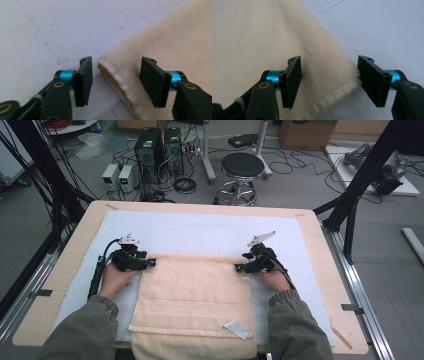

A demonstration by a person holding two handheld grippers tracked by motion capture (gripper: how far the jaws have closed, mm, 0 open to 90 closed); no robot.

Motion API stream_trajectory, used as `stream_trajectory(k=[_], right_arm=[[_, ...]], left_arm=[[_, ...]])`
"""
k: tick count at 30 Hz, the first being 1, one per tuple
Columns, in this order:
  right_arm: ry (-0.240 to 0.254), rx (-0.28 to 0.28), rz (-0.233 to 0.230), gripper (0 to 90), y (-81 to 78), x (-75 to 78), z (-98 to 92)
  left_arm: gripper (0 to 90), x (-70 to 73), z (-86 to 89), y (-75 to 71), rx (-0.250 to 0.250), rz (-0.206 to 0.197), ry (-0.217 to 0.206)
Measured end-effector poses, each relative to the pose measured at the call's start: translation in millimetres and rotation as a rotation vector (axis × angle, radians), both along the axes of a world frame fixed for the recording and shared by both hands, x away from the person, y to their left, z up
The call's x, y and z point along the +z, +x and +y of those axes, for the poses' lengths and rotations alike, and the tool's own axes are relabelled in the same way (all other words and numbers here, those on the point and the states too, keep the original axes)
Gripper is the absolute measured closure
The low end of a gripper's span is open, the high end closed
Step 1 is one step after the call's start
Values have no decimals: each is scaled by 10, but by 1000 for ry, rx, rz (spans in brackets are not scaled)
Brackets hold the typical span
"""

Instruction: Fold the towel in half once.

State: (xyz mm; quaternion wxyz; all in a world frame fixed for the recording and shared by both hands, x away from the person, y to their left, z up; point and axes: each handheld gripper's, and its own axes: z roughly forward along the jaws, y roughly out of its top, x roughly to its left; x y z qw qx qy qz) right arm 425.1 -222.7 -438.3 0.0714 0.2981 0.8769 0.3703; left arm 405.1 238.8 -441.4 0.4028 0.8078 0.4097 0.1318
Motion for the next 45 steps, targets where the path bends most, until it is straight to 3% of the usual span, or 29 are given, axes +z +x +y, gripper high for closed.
stream_trajectory(k=[2, 3, 5, 7, 9, 13, 18, 20, 22, 24, 29, 31, 34, 39, 45], right_arm=[[63, 68, 61, 743, 31, 7, -15], [57, 87, 57, 781, 29, 7, 14], [42, 113, 42, 806, 29, 25, 62], [23, 113, 36, 812, 47, 67, 97], [9, 102, 5, 816, 68, 142, 132], [-14, 75, -64, 820, 192, 407, 197], [14, 6, -164, 824, 406, 870, 205], [22, -11, -183, 822, 483, 1001, 206], [16, -22, -187, 797, 560, 1047, 212], [16, -50, -184, 665, 599, 995, 204], [17, -81, -55, 398, 621, 790, 141], [18, -85, -27, 370, 589, 771, 122], [22, -67, -83, 374, 437, 784, 130], [-6, -28, -89, 364, 168, 683, 126], [-6, -1, -111, 369, -168, 571, 76]], left_arm=[[706, 3, 8, -1, -39, 15, -16], [790, 18, -1, -2, -50, 14, -12], [837, 53, -18, 3, -32, -18, 23], [851, 118, 1, 31, 2, -50, 13], [868, 233, 16, 96, 30, -70, 30], [872, 621, 12, 290, 61, -134, 54], [872, 1181, -23, 511, 91, -235, 71], [871, 1292, -41, 568, 99, -258, 76], [849, 1269, -70, 601, 94, -256, 106], [728, 1167, -72, 611, 99, -222, 110], [613, 916, 19, 524, 93, -181, 101], [582, 855, 56, 464, 76, -172, 93], [556, 778, 74, 330, 50, -175, 79], [498, 637, 92, 69, 6, -181, 61], [442, 479, 108, -234, -41, -176, 69]])
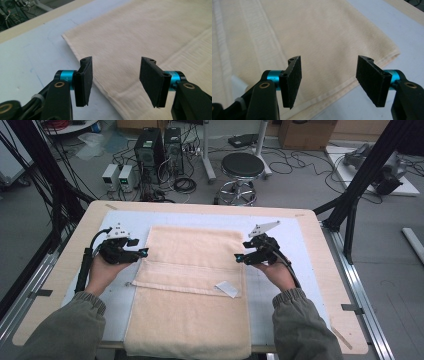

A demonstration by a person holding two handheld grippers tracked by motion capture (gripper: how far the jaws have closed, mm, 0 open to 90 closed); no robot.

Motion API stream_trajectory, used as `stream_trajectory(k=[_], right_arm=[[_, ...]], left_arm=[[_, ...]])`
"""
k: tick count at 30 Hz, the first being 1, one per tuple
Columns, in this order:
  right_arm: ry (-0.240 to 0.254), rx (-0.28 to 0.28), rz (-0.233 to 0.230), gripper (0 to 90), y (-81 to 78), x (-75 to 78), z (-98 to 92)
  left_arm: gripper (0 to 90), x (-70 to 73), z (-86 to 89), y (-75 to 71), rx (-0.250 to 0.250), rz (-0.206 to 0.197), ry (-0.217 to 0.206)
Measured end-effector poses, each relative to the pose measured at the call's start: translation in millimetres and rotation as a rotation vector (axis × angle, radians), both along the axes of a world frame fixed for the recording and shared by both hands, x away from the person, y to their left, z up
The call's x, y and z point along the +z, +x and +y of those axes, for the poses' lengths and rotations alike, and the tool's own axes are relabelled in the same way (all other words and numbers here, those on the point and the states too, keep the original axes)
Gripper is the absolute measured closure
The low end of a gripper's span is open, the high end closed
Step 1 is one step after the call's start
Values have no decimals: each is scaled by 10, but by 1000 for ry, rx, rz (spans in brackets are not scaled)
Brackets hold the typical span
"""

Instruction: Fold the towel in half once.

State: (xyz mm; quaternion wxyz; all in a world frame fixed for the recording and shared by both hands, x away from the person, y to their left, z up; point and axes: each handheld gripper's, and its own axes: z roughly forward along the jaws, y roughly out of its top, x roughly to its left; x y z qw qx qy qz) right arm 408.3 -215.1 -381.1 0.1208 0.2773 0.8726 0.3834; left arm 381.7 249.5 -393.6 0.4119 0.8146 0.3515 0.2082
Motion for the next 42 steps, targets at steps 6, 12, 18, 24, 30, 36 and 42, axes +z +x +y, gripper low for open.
stream_trajectory(k=[6, 12, 18, 24, 30, 36, 42], right_arm=[[-9, 39, -34, 372, -312, -56, -10], [-39, 79, -13, 361, -505, -50, 55], [-15, 99, -21, 382, -701, -258, 80], [-15, 125, 8, 440, -796, -478, 96], [-25, 169, 40, 651, -742, -535, 116], [8, 189, 75, 819, -676, -550, 87], [7, 202, 67, 854, -659, -500, 88]], left_arm=[[391, -83, -31, -266, -54, 1, 14], [390, -149, -82, -478, -103, -18, 5], [391, -273, -83, -577, -114, 2, -2], [483, -372, -128, -584, -157, 46, 32], [658, -441, -204, -592, -210, 60, 71], [821, -442, -212, -587, -207, 54, 65], [847, -372, -202, -594, -193, 38, 57]])
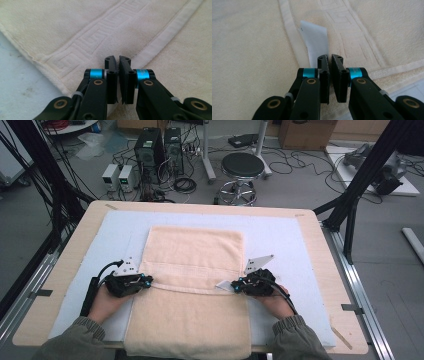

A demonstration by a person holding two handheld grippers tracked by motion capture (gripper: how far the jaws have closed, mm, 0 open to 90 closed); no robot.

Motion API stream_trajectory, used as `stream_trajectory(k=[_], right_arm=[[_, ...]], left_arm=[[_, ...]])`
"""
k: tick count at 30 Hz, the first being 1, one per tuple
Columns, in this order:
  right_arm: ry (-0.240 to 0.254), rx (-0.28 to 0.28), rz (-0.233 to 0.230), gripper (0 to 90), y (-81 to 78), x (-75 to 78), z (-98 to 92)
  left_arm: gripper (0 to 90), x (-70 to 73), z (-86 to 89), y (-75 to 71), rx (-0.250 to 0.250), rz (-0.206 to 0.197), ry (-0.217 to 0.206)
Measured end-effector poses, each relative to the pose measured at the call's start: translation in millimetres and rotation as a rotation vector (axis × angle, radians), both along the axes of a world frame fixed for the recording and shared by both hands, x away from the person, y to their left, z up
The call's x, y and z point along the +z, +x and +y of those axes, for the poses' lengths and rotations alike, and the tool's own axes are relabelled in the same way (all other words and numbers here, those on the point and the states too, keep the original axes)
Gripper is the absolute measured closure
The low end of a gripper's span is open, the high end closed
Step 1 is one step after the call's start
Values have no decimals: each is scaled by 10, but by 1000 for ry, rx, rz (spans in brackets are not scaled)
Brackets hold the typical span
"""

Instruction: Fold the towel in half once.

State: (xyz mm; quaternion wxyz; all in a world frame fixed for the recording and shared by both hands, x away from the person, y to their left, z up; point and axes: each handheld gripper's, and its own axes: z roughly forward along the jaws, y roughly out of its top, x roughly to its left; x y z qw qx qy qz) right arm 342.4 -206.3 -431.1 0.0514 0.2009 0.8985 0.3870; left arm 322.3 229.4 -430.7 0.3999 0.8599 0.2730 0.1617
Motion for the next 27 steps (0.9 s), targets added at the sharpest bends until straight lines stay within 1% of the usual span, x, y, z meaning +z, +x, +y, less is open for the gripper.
stream_trajectory(k=[3, 4, 6, 7, 9, 11, 13, 14, 16, 18, 19, 20, 21, 22, 23, 24, 25, 27], right_arm=[[11, 3, -5, 855, 5, 63, -7], [24, 1, -14, 855, 5, 94, -15], [48, 1, -19, 855, 7, 172, -44], [51, -3, -32, 855, 4, 225, -59], [56, 0, -43, 855, -20, 307, -77], [56, 7, -59, 854, -77, 408, -93], [59, 21, -75, 854, -162, 499, -118], [61, 26, -81, 854, -225, 540, -132], [56, 51, -91, 854, -375, 614, -165], [66, 77, -90, 850, -559, 663, -200], [70, 93, -82, 839, -629, 674, -215], [81, 125, -64, 805, -740, 683, -240], [90, 137, -51, 760, -814, 680, -260], [90, 136, -44, 720, -872, 673, -281], [88, 132, -45, 690, -904, 661, -299], [89, 124, -44, 668, -912, 644, -314], [94, 110, -38, 654, -898, 626, -325], [99, 90, -37, 625, -832, 591, -327]], left_arm=[[848, 75, 15, -16, 14, -20, -25], [848, 105, 19, -22, 20, -28, -34], [848, 184, 28, -34, 22, -40, -51], [848, 214, 27, -40, 22, -47, -53], [849, 302, 13, -75, 19, -62, -57], [849, 394, -3, -143, 14, -74, -53], [849, 475, -14, -257, 4, -78, -60], [849, 512, -13, -338, -8, -81, -62], [851, 574, -7, -544, -33, -77, -62], [851, 609, -2, -763, -56, -67, -76], [849, 632, 6, -921, -84, -60, -74], [836, 641, 12, -1042, -100, -62, -68], [793, 645, 19, -1134, -109, -63, -66], [723, 641, 27, -1195, -109, -52, -71], [671, 640, 38, -1227, -117, -47, -62], [645, 635, 44, -1239, -115, -49, -53], [628, 627, 48, -1224, -108, -52, -48], [590, 600, 61, -1146, -81, -57, -38]])
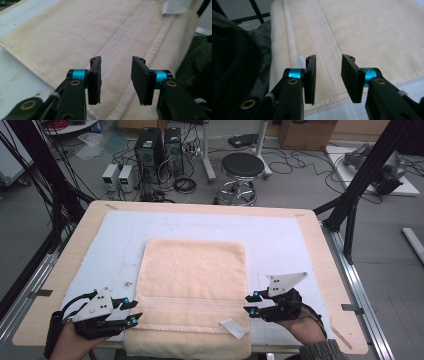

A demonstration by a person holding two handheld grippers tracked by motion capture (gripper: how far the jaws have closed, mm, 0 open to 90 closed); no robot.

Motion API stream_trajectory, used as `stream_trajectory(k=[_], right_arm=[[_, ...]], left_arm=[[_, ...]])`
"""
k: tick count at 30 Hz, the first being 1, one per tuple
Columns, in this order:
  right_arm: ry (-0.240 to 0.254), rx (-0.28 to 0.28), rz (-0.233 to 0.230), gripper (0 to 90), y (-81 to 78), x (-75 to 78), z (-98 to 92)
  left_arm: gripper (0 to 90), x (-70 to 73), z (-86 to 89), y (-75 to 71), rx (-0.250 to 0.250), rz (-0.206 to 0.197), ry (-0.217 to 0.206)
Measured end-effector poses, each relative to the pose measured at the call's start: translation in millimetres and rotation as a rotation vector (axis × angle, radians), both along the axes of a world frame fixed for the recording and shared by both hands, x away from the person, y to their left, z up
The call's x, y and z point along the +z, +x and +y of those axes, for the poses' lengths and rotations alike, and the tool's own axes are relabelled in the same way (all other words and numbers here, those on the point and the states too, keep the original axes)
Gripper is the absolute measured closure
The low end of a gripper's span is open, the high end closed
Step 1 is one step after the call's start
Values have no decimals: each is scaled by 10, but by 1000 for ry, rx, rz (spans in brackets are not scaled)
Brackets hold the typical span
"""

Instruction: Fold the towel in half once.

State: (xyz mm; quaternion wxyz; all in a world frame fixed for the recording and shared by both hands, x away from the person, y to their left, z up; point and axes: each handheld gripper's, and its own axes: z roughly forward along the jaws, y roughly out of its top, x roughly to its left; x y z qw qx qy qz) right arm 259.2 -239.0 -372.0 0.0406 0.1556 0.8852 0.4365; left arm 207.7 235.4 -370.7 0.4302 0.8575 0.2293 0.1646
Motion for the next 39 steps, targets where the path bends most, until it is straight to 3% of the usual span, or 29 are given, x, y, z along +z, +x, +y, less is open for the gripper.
stream_trajectory(k=[5, 11, 14, 17, 20, 23, 25, 32, 37, 39], right_arm=[[1, -47, -8, 556, 237, -50, 69], [-36, -122, -18, 481, 628, -98, 150], [-28, -160, -23, 465, 835, -60, 169], [-19, -172, -29, 448, 977, 33, 205], [-23, -191, -65, 426, 1120, 127, 249], [-30, -221, -69, 405, 1291, 140, 283], [-47, -247, -57, 389, 1416, 79, 298], [-114, -350, -16, 323, 1772, -302, 217], [-103, -386, 0, 315, 1882, -439, 189], [-104, -392, 17, 315, 1923, -506, 188]], left_arm=[[496, -96, 26, 289, 59, -13, -6], [443, -143, 33, 722, 133, -30, -28], [454, -93, 30, 972, 167, -30, -41], [464, 34, 64, 1208, 209, 8, -72], [447, 129, 39, 1369, 238, -17, -58], [438, 142, 16, 1526, 260, -37, -50], [435, 81, 22, 1657, 286, -34, -60], [439, -311, 131, 2090, 370, 61, -56], [426, -502, 93, 2210, 397, 84, -12], [426, -564, 61, 2245, 401, 83, -18]])
